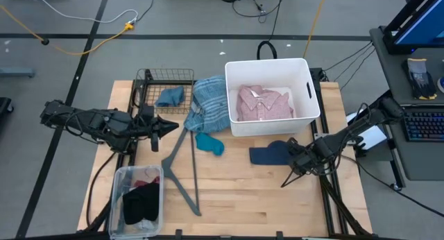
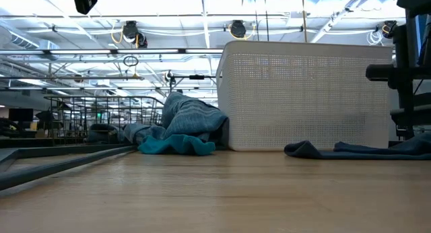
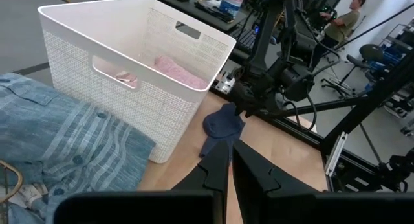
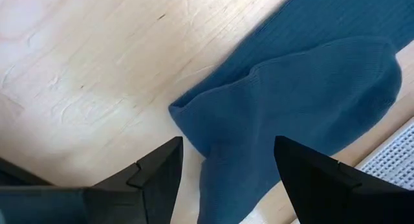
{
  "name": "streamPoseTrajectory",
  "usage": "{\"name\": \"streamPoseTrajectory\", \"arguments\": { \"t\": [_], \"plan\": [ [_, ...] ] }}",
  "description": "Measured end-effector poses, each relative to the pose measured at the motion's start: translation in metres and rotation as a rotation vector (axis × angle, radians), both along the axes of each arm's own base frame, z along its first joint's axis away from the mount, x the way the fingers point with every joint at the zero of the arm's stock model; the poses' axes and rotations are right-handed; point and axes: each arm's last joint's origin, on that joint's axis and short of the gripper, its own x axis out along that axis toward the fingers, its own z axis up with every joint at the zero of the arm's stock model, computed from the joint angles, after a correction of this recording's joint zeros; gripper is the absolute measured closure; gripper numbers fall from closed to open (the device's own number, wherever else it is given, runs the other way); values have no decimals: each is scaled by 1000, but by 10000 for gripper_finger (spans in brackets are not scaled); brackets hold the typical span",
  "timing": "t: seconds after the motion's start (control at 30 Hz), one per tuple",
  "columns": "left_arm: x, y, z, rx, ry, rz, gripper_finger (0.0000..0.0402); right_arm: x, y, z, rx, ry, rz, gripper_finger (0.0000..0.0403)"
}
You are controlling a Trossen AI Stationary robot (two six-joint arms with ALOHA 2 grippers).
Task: Pick & Place Cloths
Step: Put the blue sock into the gold wire basket
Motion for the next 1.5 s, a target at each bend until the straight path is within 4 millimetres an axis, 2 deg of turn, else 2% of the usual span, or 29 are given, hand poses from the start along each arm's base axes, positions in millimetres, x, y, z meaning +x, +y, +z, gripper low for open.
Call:
{"name": "streamPoseTrajectory", "arguments": {
  "t": [0.17, 0.43, 0.63, 0.9, 1.3, 1.37, 1.5],
  "plan": [
    [0, 0, 0, 7, 1, -1, 380, -1, -1, -6, -2, 1, 27, 165],
    [0, 0, 0, 0, 0, 1, 380, -7, -4, -31, -6, -2, 113, 165],
    [0, 0, 0, -12, -2, 4, 380, -8, -4, -33, -5, -6, 131, 174],
    [0, 0, 0, -15, -2, 5, 380, -9, -3, -34, 37, 21, 158, 241],
    [0, 0, 1, -53, -20, 14, 380, -8, -3, -34, 38, 11, 158, 382],
    [0, 0, 1, -55, -24, 14, 380, -8, -3, -34, 38, 11, 158, 394],
    [1, 0, 3, -55, -42, 13, 380, -8, -3, -34, 39, 11, 158, 385]
  ]
}}
